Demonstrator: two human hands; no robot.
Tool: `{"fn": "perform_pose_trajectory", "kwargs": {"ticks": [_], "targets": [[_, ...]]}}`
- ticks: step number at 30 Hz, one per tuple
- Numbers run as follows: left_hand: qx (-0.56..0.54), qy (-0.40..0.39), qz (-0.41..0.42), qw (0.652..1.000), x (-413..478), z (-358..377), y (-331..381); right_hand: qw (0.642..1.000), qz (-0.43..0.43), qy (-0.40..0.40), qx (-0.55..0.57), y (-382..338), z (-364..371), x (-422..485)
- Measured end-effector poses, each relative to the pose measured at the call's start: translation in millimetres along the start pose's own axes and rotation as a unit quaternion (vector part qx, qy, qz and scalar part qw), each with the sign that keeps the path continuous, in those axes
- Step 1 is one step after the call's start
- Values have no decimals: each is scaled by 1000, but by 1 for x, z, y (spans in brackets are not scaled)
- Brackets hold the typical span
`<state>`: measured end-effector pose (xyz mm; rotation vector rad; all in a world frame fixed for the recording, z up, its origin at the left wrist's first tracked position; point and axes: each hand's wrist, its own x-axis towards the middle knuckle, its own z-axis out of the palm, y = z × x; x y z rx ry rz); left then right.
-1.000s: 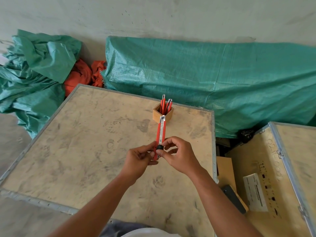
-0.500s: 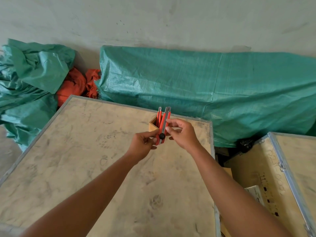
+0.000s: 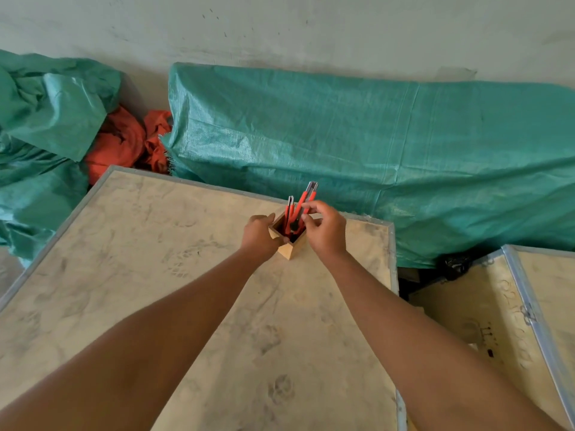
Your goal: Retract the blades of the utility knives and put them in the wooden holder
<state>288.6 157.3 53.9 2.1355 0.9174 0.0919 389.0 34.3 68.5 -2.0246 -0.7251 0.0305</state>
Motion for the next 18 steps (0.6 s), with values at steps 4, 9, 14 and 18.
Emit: {"fn": "perform_pose_trajectory", "kwargs": {"ticks": [4,9,14,18], "targets": [[36,-26,8,999,9,14,-10,998,-21,-15,-56,19,16,-9],[22,-4,9,1000,5,14,-8,988,-7,-72,-138,27,22,-24],[6,-2,16,1000,-2,10,-3,991,-1,-77,-113,28,19,-27],[2,4,19,1000,-14,1,11,996,6,-51,-77,16,8,-30]]}}
